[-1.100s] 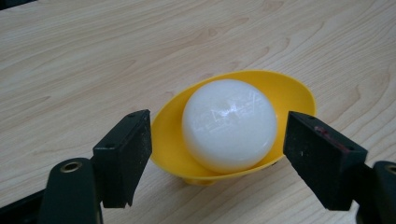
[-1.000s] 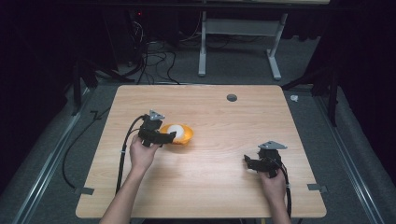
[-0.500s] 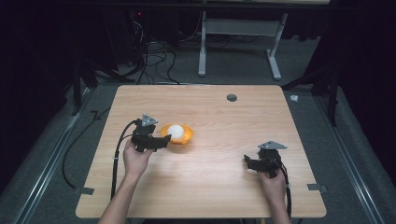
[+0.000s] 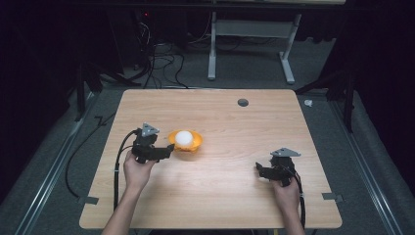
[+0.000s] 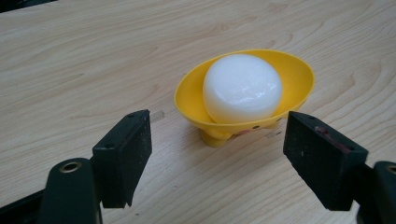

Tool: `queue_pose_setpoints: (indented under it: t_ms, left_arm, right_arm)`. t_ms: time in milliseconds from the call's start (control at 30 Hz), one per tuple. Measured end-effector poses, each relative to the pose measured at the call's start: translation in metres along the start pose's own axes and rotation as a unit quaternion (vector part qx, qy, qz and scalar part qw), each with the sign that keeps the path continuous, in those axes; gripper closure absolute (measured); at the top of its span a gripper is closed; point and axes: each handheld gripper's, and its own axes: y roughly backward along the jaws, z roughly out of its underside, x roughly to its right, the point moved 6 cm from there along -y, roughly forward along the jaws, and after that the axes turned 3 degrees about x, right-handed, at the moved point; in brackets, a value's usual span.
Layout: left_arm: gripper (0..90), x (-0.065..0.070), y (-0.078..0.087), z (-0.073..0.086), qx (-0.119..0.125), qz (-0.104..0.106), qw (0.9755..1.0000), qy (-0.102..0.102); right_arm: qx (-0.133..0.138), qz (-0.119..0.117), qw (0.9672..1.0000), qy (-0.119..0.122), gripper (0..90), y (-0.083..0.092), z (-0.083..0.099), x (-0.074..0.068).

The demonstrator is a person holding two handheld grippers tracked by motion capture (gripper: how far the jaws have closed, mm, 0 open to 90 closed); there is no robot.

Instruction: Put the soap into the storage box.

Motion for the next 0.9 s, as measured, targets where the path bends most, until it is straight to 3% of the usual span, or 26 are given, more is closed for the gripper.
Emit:
queue_pose_setpoints:
  t_ms: [500, 900]
  left_arm:
    - [23.7, -0.007, 0.009, 0.013, 0.001, 0.010, 0.9996, 0.027]
    - [23.7, -0.017, 0.018, 0.031, -0.001, 0.000, 0.9991, 0.043]
  right_arm:
    - [0.000, 0.000, 1.0000, -0.001, 22.6, 0.000, 0.000, 0.000]
    - [0.000, 0.000, 1.0000, 0.001, 22.6, 0.000, 0.000, 0.000]
